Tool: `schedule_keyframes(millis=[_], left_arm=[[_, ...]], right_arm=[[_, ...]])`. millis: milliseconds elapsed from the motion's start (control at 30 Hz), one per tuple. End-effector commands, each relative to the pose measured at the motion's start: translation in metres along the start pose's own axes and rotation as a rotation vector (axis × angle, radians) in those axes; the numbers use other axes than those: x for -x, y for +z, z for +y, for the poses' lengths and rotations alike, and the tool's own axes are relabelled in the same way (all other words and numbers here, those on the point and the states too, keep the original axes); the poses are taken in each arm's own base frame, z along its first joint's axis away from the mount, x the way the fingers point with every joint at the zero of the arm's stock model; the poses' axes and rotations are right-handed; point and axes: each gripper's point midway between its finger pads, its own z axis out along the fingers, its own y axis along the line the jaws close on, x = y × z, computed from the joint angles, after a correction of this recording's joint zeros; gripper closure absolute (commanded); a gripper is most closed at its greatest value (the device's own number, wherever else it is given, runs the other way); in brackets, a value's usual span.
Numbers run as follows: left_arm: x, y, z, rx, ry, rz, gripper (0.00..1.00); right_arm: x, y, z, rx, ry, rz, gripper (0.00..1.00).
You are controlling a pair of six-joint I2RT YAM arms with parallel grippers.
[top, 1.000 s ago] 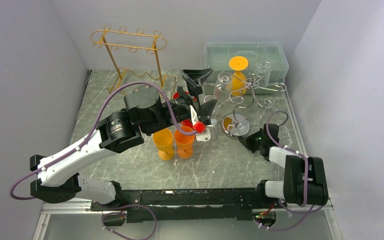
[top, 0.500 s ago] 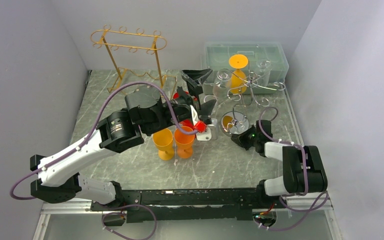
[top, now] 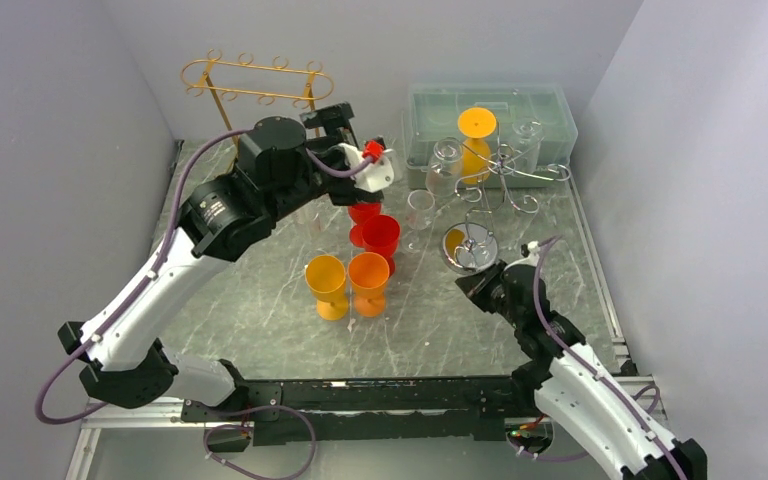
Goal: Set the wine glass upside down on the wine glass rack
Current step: Pick up the wine glass at the center of the board.
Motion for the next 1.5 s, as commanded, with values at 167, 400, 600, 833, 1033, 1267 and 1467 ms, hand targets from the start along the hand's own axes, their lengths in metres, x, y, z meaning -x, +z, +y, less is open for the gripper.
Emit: schedule_keyframes(millis=[167, 400, 600, 833, 1033, 1267, 1467], left_arm=[[-0.077, -0.032, -0.017, -0.050, -0.238, 0.240, 0.01], [-0.113, -0.059, -0.028, -0.083, -0.326, 0.393, 0.01], [-0.136, -0.074, -0.029, -0.068, -0.418, 0.468, 0.01], [-0.157, -0.091, -0.020, 0.026, -0.505, 0.538, 0.01], [-0.174, -0.107, -0.015, 0.108, -0.574, 0.635, 0.01], [-0.169, -0.118, -0.011, 0.131, -0.576, 0.610, 0.00], [-0.163, -0.121, -0.001, 0.152, -0.555, 0.583, 0.01]], right_arm=[[-0.038, -0.017, 0.014, -0.127, -0.404, 0.065, 0.96], [-0.038, -0.040, 0.085, -0.060, -0.685, 0.051, 0.72], [-0.044, -0.045, 0.150, 0.004, -0.904, 0.063, 0.54], [-0.049, -0.016, 0.241, 0.099, -1.032, 0.110, 0.56], [-0.063, 0.043, 0.245, 0.063, -1.052, 0.233, 0.58], [-0.080, 0.075, 0.238, 0.019, -1.087, 0.280, 0.63], [-0.084, 0.085, 0.224, -0.027, -1.097, 0.288, 0.65]])
